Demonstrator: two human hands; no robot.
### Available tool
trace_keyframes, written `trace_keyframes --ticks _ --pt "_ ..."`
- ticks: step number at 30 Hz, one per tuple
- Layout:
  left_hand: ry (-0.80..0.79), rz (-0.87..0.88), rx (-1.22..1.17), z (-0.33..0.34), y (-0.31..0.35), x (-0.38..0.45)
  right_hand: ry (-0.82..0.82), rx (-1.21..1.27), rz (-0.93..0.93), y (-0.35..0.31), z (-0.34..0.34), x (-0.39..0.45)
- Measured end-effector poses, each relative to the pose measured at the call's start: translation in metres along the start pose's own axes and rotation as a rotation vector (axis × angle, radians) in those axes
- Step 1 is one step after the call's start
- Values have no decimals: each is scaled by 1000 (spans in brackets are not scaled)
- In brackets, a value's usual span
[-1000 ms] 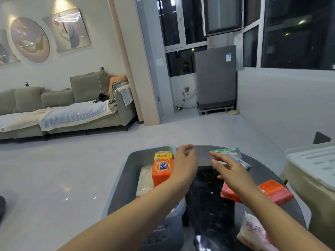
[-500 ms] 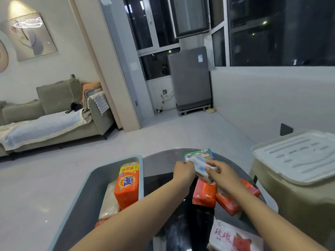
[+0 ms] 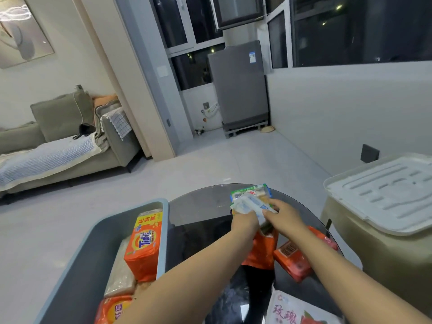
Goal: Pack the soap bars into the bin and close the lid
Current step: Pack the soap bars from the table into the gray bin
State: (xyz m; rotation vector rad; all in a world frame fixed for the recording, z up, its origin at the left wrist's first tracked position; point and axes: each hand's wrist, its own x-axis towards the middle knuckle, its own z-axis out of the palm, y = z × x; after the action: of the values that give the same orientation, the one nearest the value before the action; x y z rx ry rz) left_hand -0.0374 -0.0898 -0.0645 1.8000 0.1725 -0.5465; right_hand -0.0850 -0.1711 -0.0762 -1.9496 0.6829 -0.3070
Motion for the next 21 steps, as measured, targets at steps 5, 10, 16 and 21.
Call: trace_keyframes --ticks 5,10,16,21 --pt "13 8 -21 -2 -1 -1 -39 69 46 5 -2 0" --pt "-104 76 1 -6 -1 9 4 312 108 7 -11 -9" --pt "-249 106 5 -10 4 -11 23 428 184 10 -25 -25" --pt "-309 106 62 -16 6 -38 -23 433 160 18 -37 -39"
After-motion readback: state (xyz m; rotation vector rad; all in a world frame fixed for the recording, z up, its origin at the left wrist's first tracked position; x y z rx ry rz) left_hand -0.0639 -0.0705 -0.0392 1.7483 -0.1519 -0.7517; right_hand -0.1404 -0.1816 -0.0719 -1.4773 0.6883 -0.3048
